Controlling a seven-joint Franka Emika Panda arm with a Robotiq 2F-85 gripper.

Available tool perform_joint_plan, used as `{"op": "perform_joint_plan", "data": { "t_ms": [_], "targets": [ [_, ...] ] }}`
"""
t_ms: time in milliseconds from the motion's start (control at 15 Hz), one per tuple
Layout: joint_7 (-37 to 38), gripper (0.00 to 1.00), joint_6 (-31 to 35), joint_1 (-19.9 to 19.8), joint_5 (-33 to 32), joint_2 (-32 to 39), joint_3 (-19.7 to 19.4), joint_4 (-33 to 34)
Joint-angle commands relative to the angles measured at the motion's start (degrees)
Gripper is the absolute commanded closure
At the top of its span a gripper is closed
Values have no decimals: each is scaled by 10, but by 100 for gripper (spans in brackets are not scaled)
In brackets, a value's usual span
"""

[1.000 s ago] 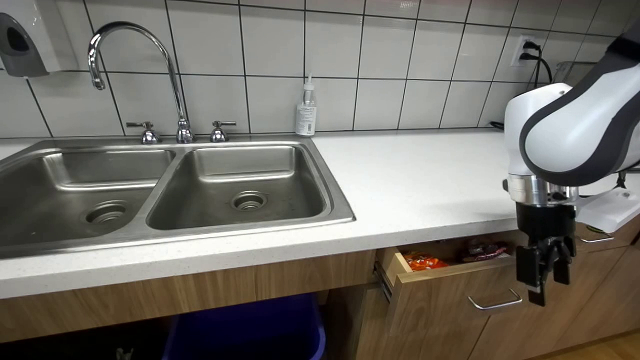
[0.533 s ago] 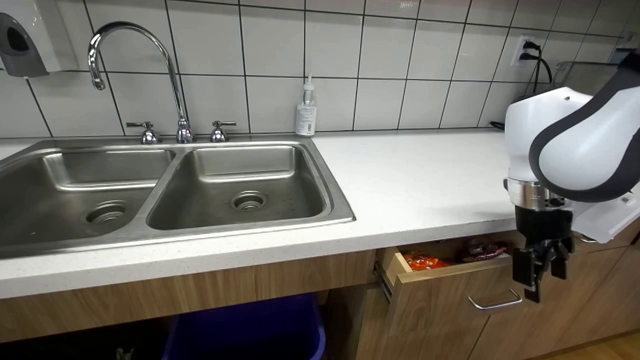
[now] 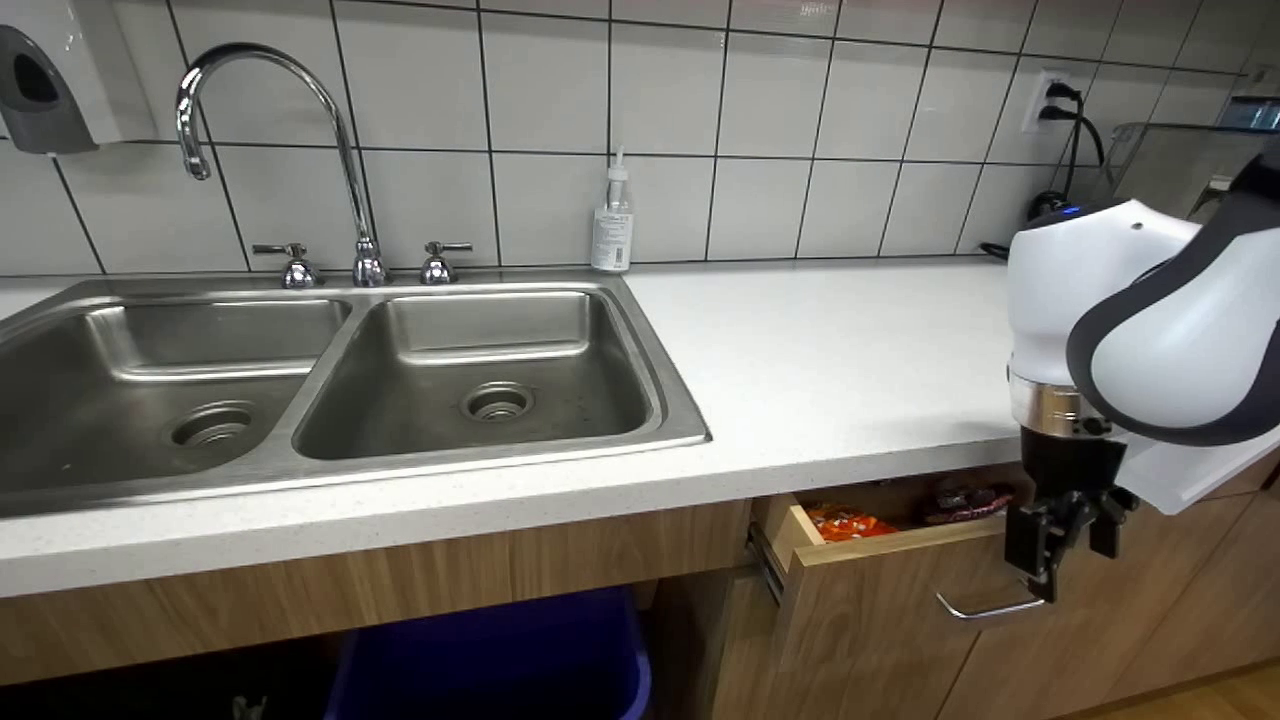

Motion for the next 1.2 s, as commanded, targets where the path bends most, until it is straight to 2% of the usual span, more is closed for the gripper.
{"op": "perform_joint_plan", "data": {
  "t_ms": [0,467,1133],
  "targets": [
    [47,0,31,23,-12,23,-25,16],
    [112,0,50,56,-9,32,-55,25],
    [153,0,79,103,-21,35,-100,33]
  ]
}}
